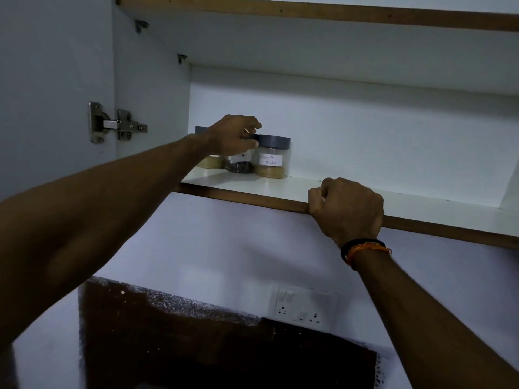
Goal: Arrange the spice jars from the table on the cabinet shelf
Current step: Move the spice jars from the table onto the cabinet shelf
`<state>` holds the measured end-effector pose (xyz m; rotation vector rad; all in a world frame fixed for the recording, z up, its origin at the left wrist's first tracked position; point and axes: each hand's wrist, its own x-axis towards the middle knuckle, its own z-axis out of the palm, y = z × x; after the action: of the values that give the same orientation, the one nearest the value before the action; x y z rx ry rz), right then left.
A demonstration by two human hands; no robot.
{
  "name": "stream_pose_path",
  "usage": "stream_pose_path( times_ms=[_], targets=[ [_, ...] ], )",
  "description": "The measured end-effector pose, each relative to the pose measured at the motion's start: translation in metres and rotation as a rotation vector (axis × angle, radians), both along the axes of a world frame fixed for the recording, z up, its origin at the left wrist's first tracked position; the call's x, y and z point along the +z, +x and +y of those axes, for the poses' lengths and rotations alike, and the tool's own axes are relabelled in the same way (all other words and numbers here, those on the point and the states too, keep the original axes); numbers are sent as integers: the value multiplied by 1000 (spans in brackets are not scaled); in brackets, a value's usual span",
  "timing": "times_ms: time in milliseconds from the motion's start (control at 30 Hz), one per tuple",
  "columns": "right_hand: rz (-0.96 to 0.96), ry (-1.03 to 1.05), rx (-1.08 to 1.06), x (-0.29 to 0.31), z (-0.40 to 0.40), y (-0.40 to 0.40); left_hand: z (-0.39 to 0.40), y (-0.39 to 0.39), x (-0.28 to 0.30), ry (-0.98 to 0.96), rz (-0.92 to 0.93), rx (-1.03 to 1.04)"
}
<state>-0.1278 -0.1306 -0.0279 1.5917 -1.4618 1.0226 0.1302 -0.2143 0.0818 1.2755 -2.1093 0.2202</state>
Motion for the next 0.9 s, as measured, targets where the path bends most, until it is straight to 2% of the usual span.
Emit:
stream_pose_path(
  times_ms=[200, 267, 367, 467, 600, 700, 800, 900],
  targets=[
    [28, 27, -7, -1, 2, 0, 74, -2, -31, 11, 88, -136],
    [97, -12, -6, -4, 3, -1, 93, -2, -49, 26, 133, -162],
    [219, -60, -74, -9, 7, -2, 109, -1, -77, 9, 189, -124],
    [245, -70, -71, -12, 16, -2, 125, -4, -109, -54, 192, -58],
    [142, 20, -1, -27, 29, 3, 146, -12, -149, -203, 82, 25],
    [48, 37, 71, -52, 45, 7, 158, -21, -175, -251, 83, 39],
    [56, 103, 74, -90, 68, 17, 168, -32, -206, -201, 99, 29],
    [39, 249, 177, -140, 87, 24, 175, -42, -247, -13, 123, 22]
  ],
)
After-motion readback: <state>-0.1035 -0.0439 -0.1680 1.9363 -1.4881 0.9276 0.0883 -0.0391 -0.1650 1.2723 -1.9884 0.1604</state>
